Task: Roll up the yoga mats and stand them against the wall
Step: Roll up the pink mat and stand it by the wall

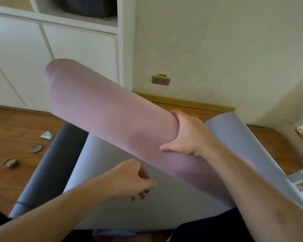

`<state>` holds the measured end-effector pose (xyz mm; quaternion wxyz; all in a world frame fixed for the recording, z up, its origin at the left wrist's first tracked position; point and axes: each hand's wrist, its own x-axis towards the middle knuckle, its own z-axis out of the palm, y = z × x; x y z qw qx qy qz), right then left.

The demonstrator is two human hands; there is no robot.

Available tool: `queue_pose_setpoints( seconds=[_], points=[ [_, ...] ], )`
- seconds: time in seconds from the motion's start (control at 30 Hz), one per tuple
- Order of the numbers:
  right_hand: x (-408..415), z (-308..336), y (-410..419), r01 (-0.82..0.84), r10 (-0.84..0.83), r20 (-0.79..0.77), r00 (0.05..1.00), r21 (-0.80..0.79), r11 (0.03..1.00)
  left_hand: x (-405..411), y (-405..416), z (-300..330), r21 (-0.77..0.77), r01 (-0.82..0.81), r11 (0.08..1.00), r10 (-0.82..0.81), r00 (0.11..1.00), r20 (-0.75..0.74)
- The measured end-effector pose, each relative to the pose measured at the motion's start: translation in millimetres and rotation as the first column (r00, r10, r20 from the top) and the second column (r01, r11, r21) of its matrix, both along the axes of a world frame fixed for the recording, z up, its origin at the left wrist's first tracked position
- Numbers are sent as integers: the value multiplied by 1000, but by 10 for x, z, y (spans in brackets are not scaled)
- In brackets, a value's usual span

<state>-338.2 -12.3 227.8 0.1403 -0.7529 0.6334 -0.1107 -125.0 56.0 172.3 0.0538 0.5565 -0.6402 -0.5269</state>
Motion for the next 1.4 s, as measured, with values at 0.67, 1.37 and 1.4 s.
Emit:
queue_pose_setpoints(
  seconds=[0.67, 1.37, 1.4],
  points=[
    [-97, 129, 27, 149, -152, -3, 988, -162, 975, 203, -166, -299, 420, -268, 867, 492, 596, -635],
    [85, -34, 79, -52, 24, -198, 980, -139, 989, 26, -118, 58, -882, 337, 329, 154, 902, 402],
    [82, -19, 88, -48, 28, -186, 982, -103, 994, 40, -136, 72, -878, 370, 305, 179, 883, 434]
  ],
)
